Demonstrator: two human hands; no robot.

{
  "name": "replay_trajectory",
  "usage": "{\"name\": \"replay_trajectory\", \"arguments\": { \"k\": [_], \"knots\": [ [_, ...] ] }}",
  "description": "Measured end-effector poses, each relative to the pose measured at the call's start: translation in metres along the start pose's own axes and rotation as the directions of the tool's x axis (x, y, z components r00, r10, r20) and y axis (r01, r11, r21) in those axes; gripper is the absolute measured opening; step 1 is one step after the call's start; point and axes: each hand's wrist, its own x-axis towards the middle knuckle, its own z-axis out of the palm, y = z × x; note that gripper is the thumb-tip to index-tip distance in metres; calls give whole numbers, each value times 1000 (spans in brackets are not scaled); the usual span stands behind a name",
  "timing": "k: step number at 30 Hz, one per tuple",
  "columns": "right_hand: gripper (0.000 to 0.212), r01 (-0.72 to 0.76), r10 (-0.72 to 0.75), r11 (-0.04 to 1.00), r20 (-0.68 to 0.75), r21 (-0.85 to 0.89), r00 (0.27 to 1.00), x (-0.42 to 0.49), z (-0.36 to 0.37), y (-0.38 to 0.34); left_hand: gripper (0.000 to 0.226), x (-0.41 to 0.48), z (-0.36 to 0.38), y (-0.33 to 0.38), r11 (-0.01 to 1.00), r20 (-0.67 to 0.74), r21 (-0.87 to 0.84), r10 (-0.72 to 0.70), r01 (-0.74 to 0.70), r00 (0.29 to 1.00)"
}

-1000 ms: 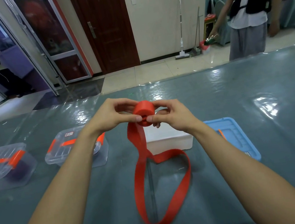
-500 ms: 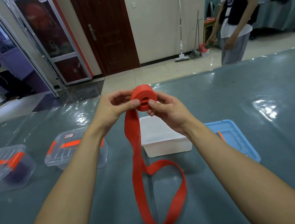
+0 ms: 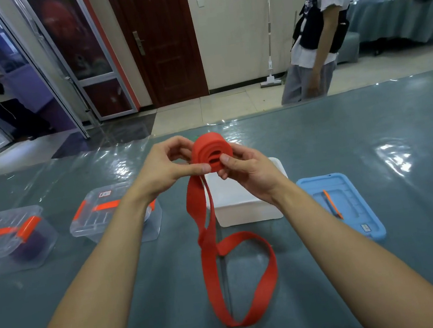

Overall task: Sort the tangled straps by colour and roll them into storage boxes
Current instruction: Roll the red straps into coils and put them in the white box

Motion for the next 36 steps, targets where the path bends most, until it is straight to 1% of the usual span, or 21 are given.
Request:
{"name": "replay_trajectory", "arguments": {
  "k": [2, 3, 5, 6, 10, 12, 14, 16, 18, 20, 21, 22, 24, 25, 26, 28, 29, 30, 31, 33, 36],
  "knots": [
    [30, -3, 3, 1000, -5, 30, 1000, 1, 5, 4, 55, -3, 6, -7, 996, -85, -91, -14, 6, 996],
    [31, 1, -1, 999, -15, 38, 1000, 1, 5, 6, 55, -4, 8, -11, 990, -104, -143, -27, 12, 994],
    [35, 15, -13, 999, -40, 39, 999, 3, 4, 7, 57, -6, 12, -17, 973, -96, -228, -55, 32, 994],
    [38, 21, -19, 999, -54, 39, 998, 4, 3, 7, 60, -7, 14, -20, 970, -99, -240, -66, 40, 993],
    [45, 9, -9, 1000, -81, 3, 997, 0, 1, 13, 63, -5, 15, -21, 987, -140, -155, -56, 35, 989],
    [49, -1, 1, 1000, -75, 6, 997, -1, -1, 13, 62, -1, 10, -16, 993, -103, -118, -29, 17, 994],
    [55, 2, 2, 999, -76, 52, 997, -1, -2, 12, 63, 3, 7, -11, 990, -48, -137, -39, 32, 998],
    [54, 6, 2, 996, -94, 85, 996, 0, -2, 12, 64, 7, 10, -10, 986, -26, -153, -72, 67, 997],
    [48, -12, 18, 998, -104, 55, 994, -2, -4, 15, 64, 8, 14, -12, 991, -29, -100, -88, 85, 996],
    [43, -54, 48, 997, -109, -59, 993, -6, -9, 15, 58, 10, 13, -12, 997, -25, 16, -81, 82, 996],
    [45, -75, 58, 985, -113, -153, 992, -8, -11, 12, 56, 11, 10, -11, 994, -9, 86, -73, 74, 997],
    [53, -90, 58, 959, -125, -269, 990, -9, -14, 6, 55, 13, 6, -8, 984, 19, 169, -65, 61, 998],
    [77, -102, 22, 848, -159, -520, 987, -9, -16, -8, 50, 19, -1, 1, 924, 112, 382, -59, 12, 992],
    [82, -101, 9, 769, -146, -631, 989, -7, -16, -15, 48, 22, -1, 6, 874, 158, 486, -61, -24, 986],
    [80, -93, 19, 689, -110, -719, 994, -4, -14, -22, 47, 26, -1, 11, 823, 192, 565, -61, -60, 980],
    [60, -68, 68, 553, -37, -830, 997, 0, -8, -30, 47, 32, 2, 21, 774, 225, 625, -56, -100, 973],
    [51, -55, 68, 516, -23, -855, 997, 1, -6, -32, 48, 34, 2, 25, 779, 224, 620, -55, -99, 973],
    [46, -47, 49, 509, -26, -859, 998, 1, -6, -33, 48, 35, 0, 27, 805, 214, 587, -56, -83, 975],
    [44, -41, 22, 532, -35, -845, 999, 0, -6, -35, 50, 33, -3, 28, 850, 201, 524, -57, -58, 978],
    [44, -12, -34, 645, -44, -764, 998, -2, -9, -40, 55, 27, -9, 25, 939, 187, 343, -75, 7, 980],
    [43, 54, -102, 856, -64, -515, 993, 1, -11, -45, 54, 18, -10, 19, 997, 141, 45, -71, 65, 987]
  ]
}}
